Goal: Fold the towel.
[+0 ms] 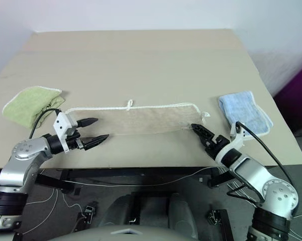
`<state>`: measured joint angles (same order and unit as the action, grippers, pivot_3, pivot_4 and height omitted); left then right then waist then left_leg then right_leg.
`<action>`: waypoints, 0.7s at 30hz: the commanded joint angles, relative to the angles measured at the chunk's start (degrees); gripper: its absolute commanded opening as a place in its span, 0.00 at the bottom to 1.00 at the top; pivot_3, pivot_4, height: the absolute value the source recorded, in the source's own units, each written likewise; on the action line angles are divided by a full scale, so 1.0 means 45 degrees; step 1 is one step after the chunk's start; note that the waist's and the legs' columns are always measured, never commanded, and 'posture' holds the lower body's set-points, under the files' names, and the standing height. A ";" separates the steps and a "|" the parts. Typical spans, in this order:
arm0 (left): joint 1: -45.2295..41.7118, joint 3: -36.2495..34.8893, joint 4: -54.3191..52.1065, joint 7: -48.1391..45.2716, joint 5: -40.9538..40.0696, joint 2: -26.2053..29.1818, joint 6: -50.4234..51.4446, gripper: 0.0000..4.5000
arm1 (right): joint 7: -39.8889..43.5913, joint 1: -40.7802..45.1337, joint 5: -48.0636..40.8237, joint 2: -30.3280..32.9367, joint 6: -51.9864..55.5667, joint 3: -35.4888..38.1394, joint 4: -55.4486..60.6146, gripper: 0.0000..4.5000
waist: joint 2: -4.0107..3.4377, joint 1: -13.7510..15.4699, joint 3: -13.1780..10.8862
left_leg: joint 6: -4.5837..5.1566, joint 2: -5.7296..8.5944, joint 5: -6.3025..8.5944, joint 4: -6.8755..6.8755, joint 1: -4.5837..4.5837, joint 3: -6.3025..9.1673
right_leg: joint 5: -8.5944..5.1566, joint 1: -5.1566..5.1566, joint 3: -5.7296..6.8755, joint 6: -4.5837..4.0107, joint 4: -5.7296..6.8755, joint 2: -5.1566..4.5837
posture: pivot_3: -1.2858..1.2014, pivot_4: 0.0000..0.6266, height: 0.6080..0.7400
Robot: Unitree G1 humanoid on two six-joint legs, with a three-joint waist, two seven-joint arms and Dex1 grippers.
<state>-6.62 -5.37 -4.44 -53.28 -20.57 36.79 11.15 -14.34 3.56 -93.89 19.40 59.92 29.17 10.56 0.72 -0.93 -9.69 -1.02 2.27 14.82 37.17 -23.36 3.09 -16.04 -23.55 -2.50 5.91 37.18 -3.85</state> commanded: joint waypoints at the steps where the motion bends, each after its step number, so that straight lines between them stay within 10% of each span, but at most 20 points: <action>1: 0.0018 0.0029 -0.0821 -0.0078 -0.0284 -0.0010 0.0164 0.94 | -0.1650 0.0822 -0.0348 -0.0364 -0.1059 -0.0375 -0.0985 1.00 | 0.0012 -0.0018 0.0007 | 0.0000 -0.0001 0.0000 0.0006 0.0004 0.0000 | 0.0000 0.0007 0.0000 0.0001 0.0001 0.0008 | 0.52 0.24 1.00; 11: 0.0074 0.0160 -0.1284 0.0123 -0.0223 -0.0315 0.0371 0.94 | -0.2388 0.2555 0.0299 -0.0625 -0.2565 -0.0692 -0.2345 0.88 | 0.0017 -0.0023 0.0017 | 0.0001 -0.0011 0.0000 0.0006 0.0056 -0.0003 | 0.0000 0.0057 0.0002 0.0000 0.0000 0.0032 | 0.52 0.24 1.00; 21: -0.0088 0.0316 -0.1081 0.0220 -0.0170 -0.0467 0.0231 0.94 | -0.3083 0.2763 0.0125 -0.0930 -0.3367 -0.0734 -0.1342 0.14 | 0.0005 -0.0002 0.0011 | 0.0002 -0.0009 0.0000 0.0003 0.0035 -0.0003 | 0.0000 0.0033 -0.0002 0.0000 0.0001 0.0028 | 0.52 0.24 1.00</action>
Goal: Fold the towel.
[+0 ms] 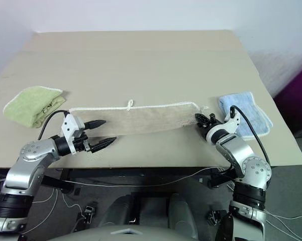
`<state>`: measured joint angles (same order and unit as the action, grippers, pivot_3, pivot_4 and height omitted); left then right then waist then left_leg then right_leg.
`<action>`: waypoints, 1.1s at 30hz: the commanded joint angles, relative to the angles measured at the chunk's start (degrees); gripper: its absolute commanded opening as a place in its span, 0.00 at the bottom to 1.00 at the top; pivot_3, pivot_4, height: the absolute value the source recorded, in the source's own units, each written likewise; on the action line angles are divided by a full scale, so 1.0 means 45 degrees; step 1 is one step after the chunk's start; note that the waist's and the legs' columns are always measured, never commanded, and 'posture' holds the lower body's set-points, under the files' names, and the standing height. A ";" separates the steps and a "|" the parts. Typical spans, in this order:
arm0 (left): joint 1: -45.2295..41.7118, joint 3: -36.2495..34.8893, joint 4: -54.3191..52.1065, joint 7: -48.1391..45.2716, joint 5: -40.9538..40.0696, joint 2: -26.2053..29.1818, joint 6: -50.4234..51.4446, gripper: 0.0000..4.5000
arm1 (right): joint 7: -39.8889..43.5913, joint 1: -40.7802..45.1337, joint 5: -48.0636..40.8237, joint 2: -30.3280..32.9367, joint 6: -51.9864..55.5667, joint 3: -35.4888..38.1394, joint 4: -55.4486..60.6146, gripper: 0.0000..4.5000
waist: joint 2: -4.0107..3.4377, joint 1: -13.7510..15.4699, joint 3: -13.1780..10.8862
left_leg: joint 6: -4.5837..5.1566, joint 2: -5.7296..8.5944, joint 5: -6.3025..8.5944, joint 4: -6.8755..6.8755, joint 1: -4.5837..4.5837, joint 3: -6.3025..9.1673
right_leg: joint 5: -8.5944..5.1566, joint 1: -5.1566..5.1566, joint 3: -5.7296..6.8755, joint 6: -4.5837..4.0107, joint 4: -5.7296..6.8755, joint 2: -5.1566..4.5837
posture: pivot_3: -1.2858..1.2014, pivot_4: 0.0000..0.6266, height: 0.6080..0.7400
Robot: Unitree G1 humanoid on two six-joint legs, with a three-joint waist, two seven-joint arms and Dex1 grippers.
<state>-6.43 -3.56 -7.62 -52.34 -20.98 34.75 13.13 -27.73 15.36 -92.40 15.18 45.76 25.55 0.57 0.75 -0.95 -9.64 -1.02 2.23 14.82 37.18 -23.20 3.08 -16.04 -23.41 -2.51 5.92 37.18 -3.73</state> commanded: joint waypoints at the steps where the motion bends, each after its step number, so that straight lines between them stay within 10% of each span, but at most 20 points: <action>1: -0.0170 -0.0060 -0.0306 0.0005 -0.0063 -0.0036 -0.0237 0.94 | -0.0085 0.0113 -0.0251 0.0032 -0.0257 0.0075 0.1042 0.05 | -0.0003 0.0005 -0.0002 | 0.0000 0.0000 0.0000 0.0000 -0.0001 0.0000 | 0.0000 0.0000 0.0000 0.0000 0.0000 0.0000 | 0.52 0.24 1.00; 14: -0.0366 -0.0016 0.0399 -0.0019 0.0150 -0.0171 -0.0664 0.94 | 0.2892 0.0757 0.1411 0.4381 0.0856 -0.0023 0.1514 0.00 | -0.0013 0.0029 -0.0009 | 0.0003 0.0002 0.0001 0.0003 -0.0011 -0.0004 | 0.0000 -0.0002 0.0006 0.0000 -0.0007 0.0000 | 0.52 0.24 1.00; 25: -0.0165 0.0028 0.0203 0.0254 0.0211 -0.0398 -0.0747 0.94 | 0.9078 0.2466 0.6962 0.7002 0.1627 -0.5153 0.3533 0.00 | -0.0011 0.0073 -0.0010 | 0.0008 -0.0012 0.0003 0.0004 -0.0021 0.0001 | -0.0001 -0.0008 0.0008 -0.0001 -0.0025 0.0000 | 0.52 0.24 1.00; 33: 0.0201 -0.0041 -0.0181 0.0640 0.0166 -0.0553 -0.0667 0.94 | 1.1422 0.3023 1.1506 0.5969 0.0197 -0.8577 0.3116 0.00 | -0.0005 0.0056 -0.0009 | 0.0007 -0.0007 0.0004 0.0008 -0.0037 0.0010 | -0.0001 -0.0025 0.0010 -0.0001 -0.0027 -0.0019 | 0.52 0.24 1.00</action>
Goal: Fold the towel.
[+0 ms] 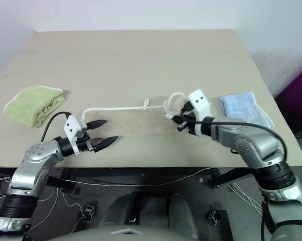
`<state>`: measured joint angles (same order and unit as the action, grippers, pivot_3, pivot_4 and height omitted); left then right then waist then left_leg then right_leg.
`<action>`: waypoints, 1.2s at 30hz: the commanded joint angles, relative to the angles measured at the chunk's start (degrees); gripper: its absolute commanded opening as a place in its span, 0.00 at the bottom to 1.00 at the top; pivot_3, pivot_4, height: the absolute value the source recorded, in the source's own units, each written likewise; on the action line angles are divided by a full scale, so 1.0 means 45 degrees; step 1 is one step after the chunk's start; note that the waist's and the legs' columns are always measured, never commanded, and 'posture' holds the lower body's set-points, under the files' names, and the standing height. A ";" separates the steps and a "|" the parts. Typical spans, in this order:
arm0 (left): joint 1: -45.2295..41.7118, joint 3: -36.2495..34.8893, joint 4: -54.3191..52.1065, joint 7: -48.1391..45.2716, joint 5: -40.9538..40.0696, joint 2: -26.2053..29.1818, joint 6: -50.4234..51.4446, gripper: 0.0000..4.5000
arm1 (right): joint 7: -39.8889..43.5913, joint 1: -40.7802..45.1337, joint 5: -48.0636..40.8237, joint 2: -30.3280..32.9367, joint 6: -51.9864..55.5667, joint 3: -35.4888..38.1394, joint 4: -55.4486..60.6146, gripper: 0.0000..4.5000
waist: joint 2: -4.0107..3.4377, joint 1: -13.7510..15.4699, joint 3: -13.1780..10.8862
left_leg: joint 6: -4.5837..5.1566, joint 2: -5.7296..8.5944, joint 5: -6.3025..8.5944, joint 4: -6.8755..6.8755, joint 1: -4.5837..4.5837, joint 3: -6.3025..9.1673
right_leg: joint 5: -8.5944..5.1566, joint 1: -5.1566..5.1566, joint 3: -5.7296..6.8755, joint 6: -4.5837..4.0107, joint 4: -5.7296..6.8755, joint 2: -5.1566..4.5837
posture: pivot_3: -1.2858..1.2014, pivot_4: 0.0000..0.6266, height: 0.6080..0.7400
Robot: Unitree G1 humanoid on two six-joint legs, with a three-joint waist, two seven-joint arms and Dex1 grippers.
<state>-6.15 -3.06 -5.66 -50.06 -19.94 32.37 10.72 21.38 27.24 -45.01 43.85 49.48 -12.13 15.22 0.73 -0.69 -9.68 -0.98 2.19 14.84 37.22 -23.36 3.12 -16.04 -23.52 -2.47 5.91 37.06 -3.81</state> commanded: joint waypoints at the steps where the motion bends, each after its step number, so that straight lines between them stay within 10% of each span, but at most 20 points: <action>1: 0.0210 -0.0157 -0.0685 0.0187 -0.0071 -0.0040 -0.0120 0.94 | 0.0578 0.0429 0.1288 -0.0674 -0.0727 -0.0308 -0.0287 0.00 | 0.0000 -0.0001 0.0000 | 0.0000 0.0000 0.0000 0.0002 0.0000 -0.0001 | 0.0000 0.0000 -0.0001 0.0000 0.0001 0.0000 | 0.52 0.24 1.00; 14: 0.0738 -0.0101 -0.1278 0.0624 -0.0173 -0.0165 0.0096 0.94 | 0.1330 0.0604 0.2856 -0.2959 -0.0274 -0.0383 -0.0200 0.00 | -0.0001 0.0004 0.0000 | -0.0004 0.0005 0.0001 -0.0007 0.0000 0.0008 | 0.0000 -0.0007 -0.0001 -0.0001 0.0001 -0.0012 | 0.52 0.24 1.00; 24: 0.1584 -0.0923 -0.2046 0.1516 -0.1257 -0.0791 0.0929 0.94 | 0.2642 -0.0029 0.2606 -0.2689 -0.0473 0.0884 0.0733 0.66 | -0.0002 0.0008 0.0000 | -0.0004 0.0007 0.0002 -0.0013 -0.0001 0.0008 | 0.0000 -0.0009 -0.0001 -0.0002 -0.0003 -0.0018 | 0.52 0.24 1.00; 30: 0.2154 -0.2413 -0.3241 0.3454 -0.4027 -0.2146 0.3004 0.94 | 0.3375 0.0277 0.2266 -0.2688 -0.1121 0.2443 -0.0080 0.66 | 0.0000 0.0003 -0.0001 | -0.0004 0.0006 0.0002 -0.0013 0.0000 0.0013 | 0.0000 -0.0004 0.0003 -0.0002 -0.0003 -0.0020 | 0.52 0.24 1.00; 36: 0.2672 -0.3523 -0.4132 0.6286 -0.6439 -0.3637 0.4883 0.94 | 0.4097 0.0870 0.4354 -0.3549 -0.3786 0.1191 -0.3019 0.31 | 0.0002 -0.0025 0.0000 | -0.0005 0.0004 0.0002 -0.0012 0.0005 0.0012 | 0.0000 -0.0005 0.0003 -0.0001 0.0001 -0.0002 | 0.52 0.24 1.00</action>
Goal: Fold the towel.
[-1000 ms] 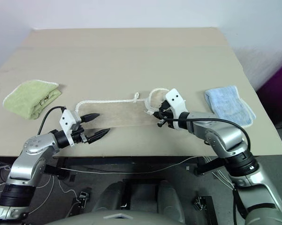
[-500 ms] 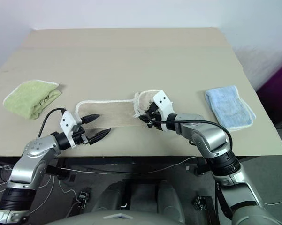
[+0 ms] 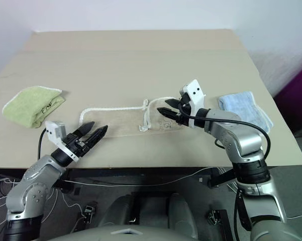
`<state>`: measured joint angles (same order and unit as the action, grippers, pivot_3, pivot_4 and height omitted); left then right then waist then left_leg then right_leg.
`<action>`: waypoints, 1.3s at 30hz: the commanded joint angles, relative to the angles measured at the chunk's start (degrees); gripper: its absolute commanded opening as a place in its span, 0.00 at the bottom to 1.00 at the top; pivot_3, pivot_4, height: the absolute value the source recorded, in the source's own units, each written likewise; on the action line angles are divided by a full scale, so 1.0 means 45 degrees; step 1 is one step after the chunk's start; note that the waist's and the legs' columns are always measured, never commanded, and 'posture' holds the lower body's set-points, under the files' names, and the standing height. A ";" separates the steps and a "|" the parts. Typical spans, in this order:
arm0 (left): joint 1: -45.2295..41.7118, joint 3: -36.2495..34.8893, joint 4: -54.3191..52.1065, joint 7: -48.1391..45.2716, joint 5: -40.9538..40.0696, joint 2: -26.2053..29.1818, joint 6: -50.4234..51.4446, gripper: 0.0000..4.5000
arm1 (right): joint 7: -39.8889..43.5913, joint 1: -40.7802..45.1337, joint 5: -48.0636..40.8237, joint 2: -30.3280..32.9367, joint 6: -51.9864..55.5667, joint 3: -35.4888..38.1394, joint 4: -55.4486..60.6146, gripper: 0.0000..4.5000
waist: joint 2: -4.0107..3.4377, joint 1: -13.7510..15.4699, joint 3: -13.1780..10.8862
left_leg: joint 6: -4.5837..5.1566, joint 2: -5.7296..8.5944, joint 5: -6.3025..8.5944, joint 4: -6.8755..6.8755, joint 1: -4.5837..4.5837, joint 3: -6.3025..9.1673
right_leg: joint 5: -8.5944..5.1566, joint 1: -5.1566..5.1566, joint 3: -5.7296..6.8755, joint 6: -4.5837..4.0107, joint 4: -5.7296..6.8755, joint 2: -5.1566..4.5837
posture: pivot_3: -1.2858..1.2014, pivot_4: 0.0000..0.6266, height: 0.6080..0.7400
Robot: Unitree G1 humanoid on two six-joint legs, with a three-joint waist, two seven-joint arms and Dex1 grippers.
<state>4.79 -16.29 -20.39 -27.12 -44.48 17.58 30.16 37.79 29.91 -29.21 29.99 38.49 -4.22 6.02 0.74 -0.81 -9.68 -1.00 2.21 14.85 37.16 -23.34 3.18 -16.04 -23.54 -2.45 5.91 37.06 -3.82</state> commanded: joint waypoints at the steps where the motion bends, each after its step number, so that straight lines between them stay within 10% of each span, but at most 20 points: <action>1: 0.0416 -0.0677 -0.0991 0.1725 -0.1213 -0.0613 0.0769 0.94 | 0.0566 0.0324 0.1238 -0.0697 -0.1894 -0.0824 -0.1588 0.23 | 0.0001 -0.0001 0.0001 | -0.0001 0.0000 0.0000 0.0002 0.0000 -0.0001 | 0.0000 0.0000 0.0000 0.0000 0.0001 0.0002 | 0.52 0.24 1.00; 4: 0.1004 -0.0909 -0.1485 0.2953 -0.1933 -0.1402 0.0982 0.94 | 0.0933 0.0215 0.2185 -0.1145 -0.3126 -0.1387 -0.2965 0.00 | 0.0002 -0.0002 0.0000 | -0.0001 0.0004 0.0000 0.0004 0.0001 -0.0008 | 0.0000 0.0001 -0.0002 0.0000 0.0002 0.0006 | 0.52 0.24 1.00; 21: 0.2640 -0.1312 -0.2280 0.6958 -0.5993 -0.3485 0.0886 0.97 | 0.2229 0.0270 0.2716 -0.1661 -0.4874 -0.0740 -0.3264 0.00 | 0.0002 0.0026 0.0004 | -0.0004 0.0010 0.0000 0.0007 0.0025 -0.0005 | -0.0002 0.0031 -0.0004 -0.0003 -0.0007 0.0008 | 0.52 0.24 1.00; 39: 0.2243 -0.0797 -0.0060 0.9518 -0.8140 -0.2730 0.1013 0.97 | 0.2130 0.0234 0.2906 -0.1608 -0.4675 -0.0553 -0.2962 0.00 | -0.0124 0.0120 0.0068 | -0.0004 0.0018 0.0000 -0.0013 0.0116 -0.0014 | -0.0006 0.0123 0.0002 -0.0010 -0.0029 0.0017 | 0.52 0.24 1.00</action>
<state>14.82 -21.10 -26.58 12.93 -82.37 5.06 33.50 47.53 30.07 -15.91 22.75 17.83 -8.12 -10.10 0.18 -0.27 -9.37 -1.02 2.30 14.85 37.10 -22.64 3.13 -16.07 -22.78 -2.43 5.85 36.92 -3.76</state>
